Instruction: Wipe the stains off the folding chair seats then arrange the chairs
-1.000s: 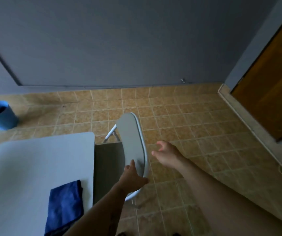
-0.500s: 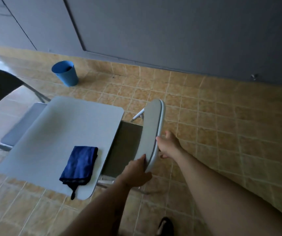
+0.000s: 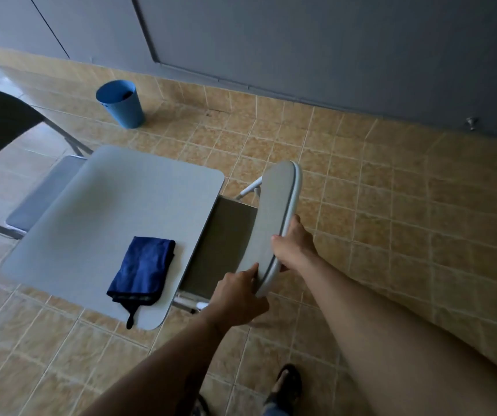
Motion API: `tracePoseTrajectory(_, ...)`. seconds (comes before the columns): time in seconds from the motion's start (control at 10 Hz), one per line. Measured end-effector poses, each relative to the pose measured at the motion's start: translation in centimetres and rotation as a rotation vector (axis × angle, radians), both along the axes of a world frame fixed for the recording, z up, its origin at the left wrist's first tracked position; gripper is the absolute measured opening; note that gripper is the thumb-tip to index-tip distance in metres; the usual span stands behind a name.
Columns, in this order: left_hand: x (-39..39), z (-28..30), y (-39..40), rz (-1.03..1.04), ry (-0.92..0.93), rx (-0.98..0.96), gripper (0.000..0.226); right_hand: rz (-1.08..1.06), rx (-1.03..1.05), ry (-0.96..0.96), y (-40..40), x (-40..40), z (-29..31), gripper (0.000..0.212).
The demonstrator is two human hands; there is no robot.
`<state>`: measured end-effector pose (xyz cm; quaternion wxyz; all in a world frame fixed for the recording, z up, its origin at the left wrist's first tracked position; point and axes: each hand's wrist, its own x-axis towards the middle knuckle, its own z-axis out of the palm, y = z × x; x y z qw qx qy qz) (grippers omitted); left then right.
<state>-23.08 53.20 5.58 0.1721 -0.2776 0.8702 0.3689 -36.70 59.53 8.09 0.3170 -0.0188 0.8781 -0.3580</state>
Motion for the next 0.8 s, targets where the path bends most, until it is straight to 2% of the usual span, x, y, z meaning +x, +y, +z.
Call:
tracePoseTrajectory(0.2,0.4,0.1,0.3,0.020,-0.020,-0.005,0.083,0.007,-0.009,-0.010,0.0,0.1,0.4,0.056)
tracePoseTrajectory(0.5,0.0,0.0,-0.3,0.008,0.004,0.029,0.076,0.043,-0.026,0.001,0.1,-0.7,0.0,0.051)
tracePoseTrajectory(0.6,0.2,-0.4,-0.8,-0.004,0.003,0.037,0.073,0.140,0.026,-0.014,0.5,-1.3,0.5,0.041)
tracePoseTrajectory(0.7,1.3,-0.4,-1.3,0.026,0.018,0.057,0.060,0.298,0.173,0.131,1.0,-1.8,1.7,0.033)
tracePoseTrajectory(0.8,2.4,0.4,-2.5,0.034,0.104,-0.070,0.040,0.325,0.172,0.256,1.2,-1.2,3.1,0.036)
